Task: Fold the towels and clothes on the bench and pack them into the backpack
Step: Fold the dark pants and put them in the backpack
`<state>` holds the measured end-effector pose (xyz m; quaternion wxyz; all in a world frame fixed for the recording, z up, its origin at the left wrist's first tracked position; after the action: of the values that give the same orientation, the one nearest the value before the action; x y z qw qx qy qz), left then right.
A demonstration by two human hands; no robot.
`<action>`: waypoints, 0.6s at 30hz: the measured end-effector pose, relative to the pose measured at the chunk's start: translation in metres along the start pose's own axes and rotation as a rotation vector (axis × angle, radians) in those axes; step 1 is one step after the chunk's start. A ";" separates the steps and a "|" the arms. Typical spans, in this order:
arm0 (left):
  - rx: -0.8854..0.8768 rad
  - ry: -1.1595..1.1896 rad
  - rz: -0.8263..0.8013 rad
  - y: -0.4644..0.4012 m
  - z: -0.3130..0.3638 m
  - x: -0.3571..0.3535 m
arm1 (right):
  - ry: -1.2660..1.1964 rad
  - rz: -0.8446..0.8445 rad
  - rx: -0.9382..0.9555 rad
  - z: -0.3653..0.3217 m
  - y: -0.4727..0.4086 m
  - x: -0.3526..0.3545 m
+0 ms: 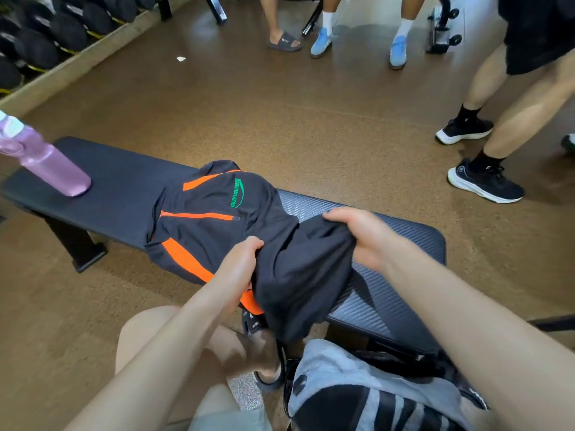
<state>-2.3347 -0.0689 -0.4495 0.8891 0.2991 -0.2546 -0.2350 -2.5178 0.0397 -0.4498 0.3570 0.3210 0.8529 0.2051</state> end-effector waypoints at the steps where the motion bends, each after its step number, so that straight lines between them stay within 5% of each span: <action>1: 0.019 -0.027 0.032 -0.004 0.002 0.000 | -0.031 -0.002 0.019 -0.017 0.005 0.005; 5: -0.070 -0.223 -0.073 0.005 0.011 0.004 | -0.156 0.016 0.118 -0.061 0.025 0.044; 8: -0.077 -0.508 -0.165 0.003 0.012 -0.002 | 0.038 0.202 0.083 -0.044 0.038 0.079; 13: -0.418 -0.926 -0.101 -0.004 -0.005 -0.018 | 0.070 0.494 0.463 -0.043 0.057 0.110; 16: -0.569 -1.045 -0.016 -0.008 -0.003 -0.033 | 0.368 0.630 0.747 -0.051 0.067 0.121; 18: -0.629 -1.205 0.017 -0.014 -0.003 -0.040 | 0.589 0.704 0.773 -0.051 0.063 0.134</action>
<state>-2.3668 -0.0551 -0.4729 0.6385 -0.1589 -0.6274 -0.4164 -2.6027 0.1716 -0.4431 -0.1265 0.6203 0.7713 0.0664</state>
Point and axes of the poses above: each hand's wrist, its own y-axis away from the middle knuckle, its own x-axis out of the back of the hand, z = x × y, the point moved 2 cm from there along -y, towards the middle knuckle, and after that the axes turned 14 degrees about -y, right-handed, at the moved point
